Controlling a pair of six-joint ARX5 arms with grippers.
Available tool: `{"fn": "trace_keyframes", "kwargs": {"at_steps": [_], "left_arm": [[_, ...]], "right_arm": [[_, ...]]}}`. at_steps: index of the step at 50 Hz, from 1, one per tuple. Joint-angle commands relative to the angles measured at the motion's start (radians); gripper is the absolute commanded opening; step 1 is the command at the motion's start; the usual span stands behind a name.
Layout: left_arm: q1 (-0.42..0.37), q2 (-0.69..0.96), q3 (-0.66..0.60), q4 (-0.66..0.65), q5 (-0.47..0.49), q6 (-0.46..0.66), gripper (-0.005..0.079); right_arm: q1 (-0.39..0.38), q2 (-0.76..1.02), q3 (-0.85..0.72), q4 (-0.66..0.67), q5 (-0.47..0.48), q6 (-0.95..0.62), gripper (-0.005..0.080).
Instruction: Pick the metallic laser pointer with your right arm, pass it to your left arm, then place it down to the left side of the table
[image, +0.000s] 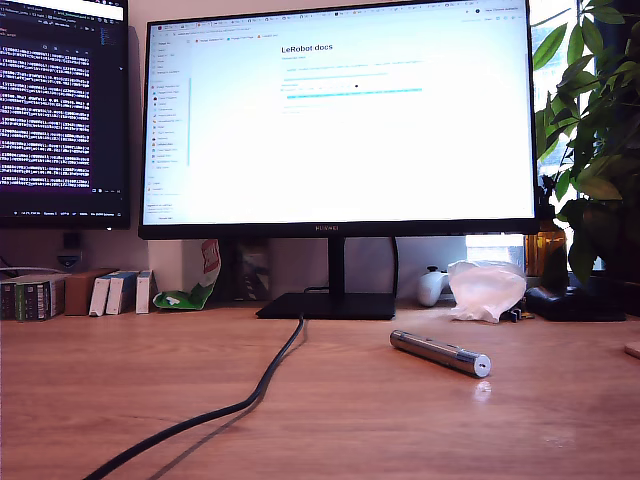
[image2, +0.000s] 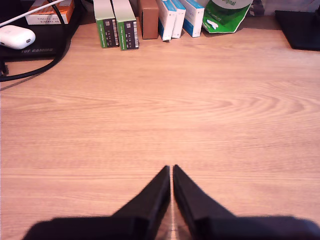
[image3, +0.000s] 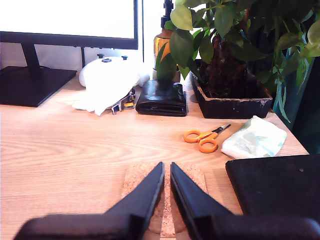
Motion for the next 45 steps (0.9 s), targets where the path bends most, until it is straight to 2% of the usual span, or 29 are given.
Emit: {"fn": "trace_keyframes", "kwargs": {"at_steps": [1, 20, 25, 32, 36, 40, 45], "left_arm": [[-0.001, -0.002, -0.031, 0.007, 0.001, 0.002, -0.0023], [-0.001, -0.002, -0.031, 0.007, -0.002, 0.002, -0.0023], [-0.001, -0.003, -0.031, 0.008, -0.002, 0.002, -0.0023], [-0.001, -0.003, -0.031, 0.01, 0.0, -0.002, -0.0023], [-0.002, -0.003, -0.031, 0.066, 0.04, -0.043, -0.0023], [-0.002, -0.003, -0.03, 0.131, 0.095, -0.151, -0.0023], [-0.002, -0.003, -0.03, 0.221, 0.122, -0.23, -0.0023]], "right_arm": [[-0.002, -0.005, 0.001, 0.009, 0.001, 0.005, -0.0011], [-0.002, -0.005, 0.001, 0.008, 0.001, 0.005, -0.0011], [-0.002, -0.005, 0.001, 0.009, -0.009, 0.059, -0.0011], [-0.002, -0.005, 0.001, 0.012, -0.058, 0.169, -0.0011], [-0.002, -0.005, 0.001, 0.055, -0.098, 0.265, -0.0011], [-0.002, -0.005, 0.001, 0.128, -0.184, 0.358, -0.0011], [-0.002, -0.005, 0.005, 0.252, -0.28, 0.442, -0.001]]}}
